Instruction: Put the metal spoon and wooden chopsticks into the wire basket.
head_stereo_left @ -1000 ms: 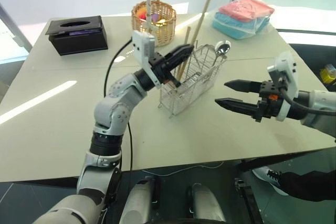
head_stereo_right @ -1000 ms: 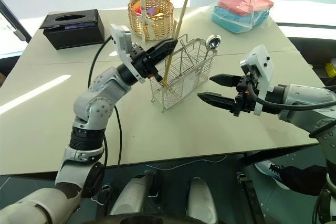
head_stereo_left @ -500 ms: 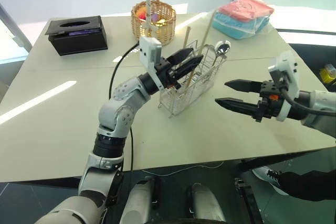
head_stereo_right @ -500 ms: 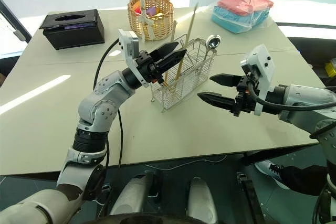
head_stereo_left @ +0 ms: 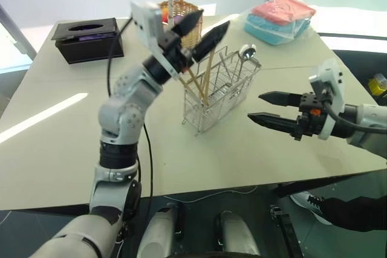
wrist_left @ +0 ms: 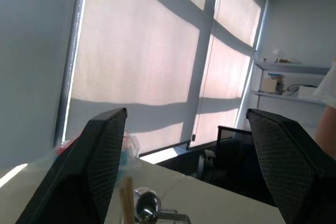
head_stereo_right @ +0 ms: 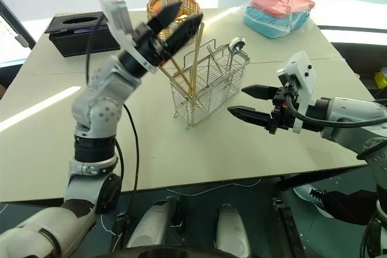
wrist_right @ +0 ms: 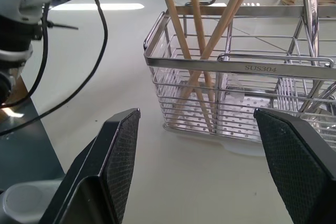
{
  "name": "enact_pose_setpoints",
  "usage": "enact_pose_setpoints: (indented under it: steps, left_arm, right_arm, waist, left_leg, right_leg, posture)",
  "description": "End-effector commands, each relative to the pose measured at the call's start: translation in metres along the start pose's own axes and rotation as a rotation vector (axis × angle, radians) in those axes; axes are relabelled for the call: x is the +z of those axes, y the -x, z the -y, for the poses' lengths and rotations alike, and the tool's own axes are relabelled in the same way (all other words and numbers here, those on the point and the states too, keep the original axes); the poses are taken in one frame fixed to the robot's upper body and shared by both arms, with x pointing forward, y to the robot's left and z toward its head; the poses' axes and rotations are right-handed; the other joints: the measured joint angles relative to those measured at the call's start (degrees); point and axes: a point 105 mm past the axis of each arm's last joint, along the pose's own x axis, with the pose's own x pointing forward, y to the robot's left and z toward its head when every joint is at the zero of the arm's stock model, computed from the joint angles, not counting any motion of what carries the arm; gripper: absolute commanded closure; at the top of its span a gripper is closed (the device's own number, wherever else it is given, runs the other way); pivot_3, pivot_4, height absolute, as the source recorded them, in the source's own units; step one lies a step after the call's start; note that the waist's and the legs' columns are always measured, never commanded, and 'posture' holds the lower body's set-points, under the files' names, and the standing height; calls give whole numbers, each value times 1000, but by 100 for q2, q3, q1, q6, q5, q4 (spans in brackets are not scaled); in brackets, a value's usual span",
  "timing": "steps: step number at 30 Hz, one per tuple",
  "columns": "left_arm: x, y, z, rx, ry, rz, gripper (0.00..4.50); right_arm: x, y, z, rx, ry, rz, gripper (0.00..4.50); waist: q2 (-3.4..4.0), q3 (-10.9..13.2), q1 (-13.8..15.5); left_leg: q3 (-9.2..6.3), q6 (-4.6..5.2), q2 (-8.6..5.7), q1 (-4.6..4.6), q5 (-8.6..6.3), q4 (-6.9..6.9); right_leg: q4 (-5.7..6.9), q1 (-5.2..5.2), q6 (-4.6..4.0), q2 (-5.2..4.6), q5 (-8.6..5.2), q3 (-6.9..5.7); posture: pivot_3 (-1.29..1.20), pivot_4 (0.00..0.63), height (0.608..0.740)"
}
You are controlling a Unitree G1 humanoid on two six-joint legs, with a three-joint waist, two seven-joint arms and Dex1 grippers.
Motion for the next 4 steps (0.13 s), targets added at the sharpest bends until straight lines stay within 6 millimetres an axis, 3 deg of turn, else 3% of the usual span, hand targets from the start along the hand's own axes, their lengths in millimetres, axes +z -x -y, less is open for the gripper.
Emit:
enact_pose_setpoints:
  steps: [1, 4]
  left_arm:
    - [45, 6, -11, 70, -73, 75, 2202]
    - [55, 22, -31, 185, -117, 52, 3732]
  right_arm:
    - [4, 6, 12, -74, 4, 57, 926]
    - [-3, 6, 18, -109, -24, 64, 926]
  waist:
    - [1, 0, -5]
    - [1, -1, -7]
  left_leg:
    - [0, 0, 0, 0, 0, 0]
    - [0, 0, 0, 3, 1, 1]
  right_leg:
    - [1, 0, 0, 1, 0, 0]
    - [4, 1, 1, 4, 0, 0]
  posture:
    - [0, 150, 740]
    - [0, 150, 740]
